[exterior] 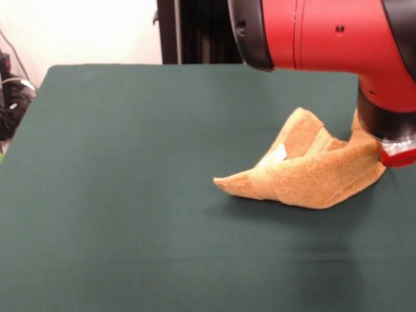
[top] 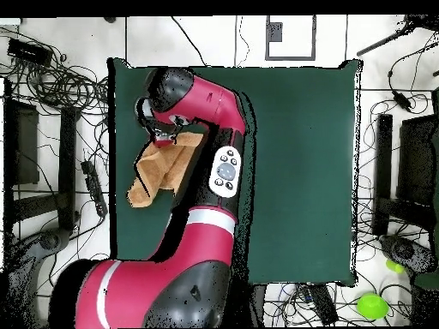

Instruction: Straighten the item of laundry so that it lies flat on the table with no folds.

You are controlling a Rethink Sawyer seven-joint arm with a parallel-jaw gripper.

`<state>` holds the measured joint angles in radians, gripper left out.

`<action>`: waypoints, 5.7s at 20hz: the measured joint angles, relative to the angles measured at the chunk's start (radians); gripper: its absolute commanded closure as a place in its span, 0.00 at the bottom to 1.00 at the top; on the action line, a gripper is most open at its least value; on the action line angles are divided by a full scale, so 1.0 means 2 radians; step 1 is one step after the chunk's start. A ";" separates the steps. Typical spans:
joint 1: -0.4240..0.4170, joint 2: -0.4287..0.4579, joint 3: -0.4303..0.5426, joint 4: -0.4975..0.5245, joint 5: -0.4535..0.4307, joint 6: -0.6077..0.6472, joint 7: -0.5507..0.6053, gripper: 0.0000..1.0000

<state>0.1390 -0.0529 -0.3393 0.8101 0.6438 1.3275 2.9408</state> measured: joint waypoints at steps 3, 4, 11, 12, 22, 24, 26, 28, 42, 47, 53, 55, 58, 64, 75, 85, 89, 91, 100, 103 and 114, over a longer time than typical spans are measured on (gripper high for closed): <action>-0.007 -0.006 0.016 0.000 0.000 0.002 0.000 1.00; -0.009 -0.009 0.022 0.000 0.000 0.003 0.000 1.00; -0.024 -0.027 0.052 0.000 0.000 0.014 0.000 1.00; -0.026 -0.029 0.055 0.000 0.000 0.016 0.000 1.00; -0.040 -0.049 0.077 0.000 -0.011 0.033 0.000 0.00; -0.040 -0.050 0.077 0.000 -0.013 0.034 0.000 0.00; -0.040 -0.053 0.078 0.000 -0.019 0.037 0.000 0.00; -0.040 -0.057 0.078 0.000 -0.025 0.040 0.000 0.00; -0.040 -0.070 0.087 -0.003 -0.043 0.040 0.000 0.00; -0.042 -0.076 0.089 -0.003 -0.068 0.041 0.000 0.00; -0.055 -0.084 0.089 -0.003 -0.147 0.041 -0.005 0.00; -0.067 -0.087 0.089 -0.003 -0.194 0.041 -0.021 0.00; -0.077 -0.088 0.089 -0.003 -0.230 0.041 -0.041 0.00; -0.106 -0.088 0.089 -0.003 -0.308 0.041 -0.103 0.00; -0.153 -0.089 0.135 0.016 -0.284 0.041 -0.117 0.00; -0.155 -0.091 0.168 0.050 -0.267 0.041 -0.117 0.00; -0.151 -0.090 0.171 0.058 -0.271 0.041 -0.117 0.00; -0.148 -0.089 0.171 0.062 -0.277 0.041 -0.117 0.00; -0.142 -0.073 0.172 0.067 -0.284 0.012 -0.117 0.00; -0.143 -0.063 0.174 0.067 -0.284 -0.005 -0.117 0.00; -0.147 -0.044 0.206 0.088 -0.252 -0.051 -0.117 0.00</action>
<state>-0.1552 -0.1410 0.0721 0.9853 0.1405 1.2257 2.7077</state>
